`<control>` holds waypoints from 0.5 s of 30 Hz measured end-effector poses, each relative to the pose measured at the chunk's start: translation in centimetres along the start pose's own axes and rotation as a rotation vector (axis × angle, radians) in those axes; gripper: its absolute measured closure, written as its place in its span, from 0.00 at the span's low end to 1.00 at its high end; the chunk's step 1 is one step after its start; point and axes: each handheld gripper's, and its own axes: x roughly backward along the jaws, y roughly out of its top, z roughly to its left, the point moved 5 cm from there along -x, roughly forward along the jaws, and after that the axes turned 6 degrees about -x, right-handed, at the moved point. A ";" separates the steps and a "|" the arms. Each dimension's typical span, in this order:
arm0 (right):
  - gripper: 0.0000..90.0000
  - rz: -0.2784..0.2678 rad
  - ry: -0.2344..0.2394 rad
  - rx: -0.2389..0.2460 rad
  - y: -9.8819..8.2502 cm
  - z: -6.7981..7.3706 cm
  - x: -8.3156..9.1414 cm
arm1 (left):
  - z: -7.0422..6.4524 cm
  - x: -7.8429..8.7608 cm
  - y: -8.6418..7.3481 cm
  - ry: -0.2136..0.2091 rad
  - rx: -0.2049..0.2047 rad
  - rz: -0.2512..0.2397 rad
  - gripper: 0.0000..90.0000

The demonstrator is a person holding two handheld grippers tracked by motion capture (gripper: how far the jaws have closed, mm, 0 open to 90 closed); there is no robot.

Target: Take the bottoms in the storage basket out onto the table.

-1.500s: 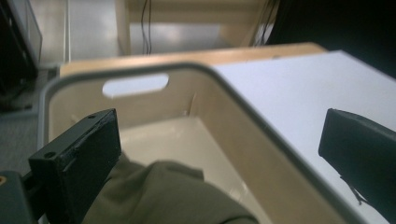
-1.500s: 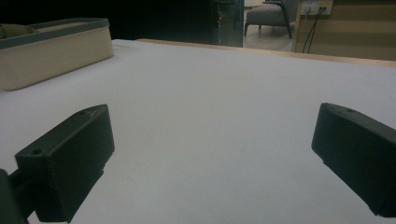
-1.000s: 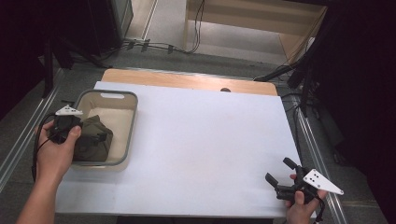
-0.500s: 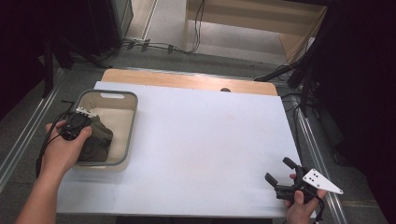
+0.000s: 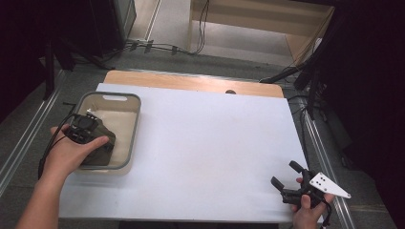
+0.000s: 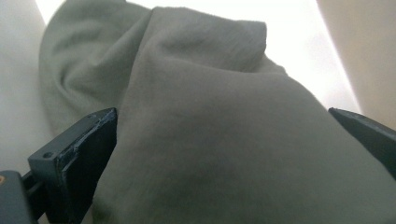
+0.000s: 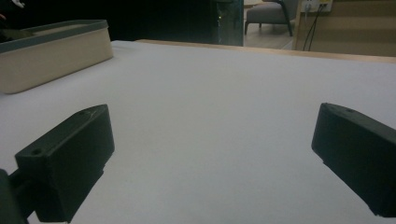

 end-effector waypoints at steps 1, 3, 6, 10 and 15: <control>0.00 0.001 0.000 0.001 0.0 0.0 0.0 | 0.0 -0.1 0.0 0.005 0.000 0.016 0.00; 0.00 0.000 0.001 -0.003 0.0 0.0 0.1 | 0.0 -0.2 0.1 0.015 -0.001 0.030 0.00; 0.00 0.001 -0.002 -0.005 0.0 0.0 0.1 | -0.2 -0.6 0.1 0.043 -0.027 0.079 0.00; 0.00 0.002 -0.006 0.001 0.0 0.0 0.0 | -0.5 -0.8 0.3 0.071 -0.063 0.096 0.10; 0.00 0.002 -0.005 0.002 0.0 0.0 0.0 | -0.5 -0.6 0.3 0.073 -0.059 0.072 0.23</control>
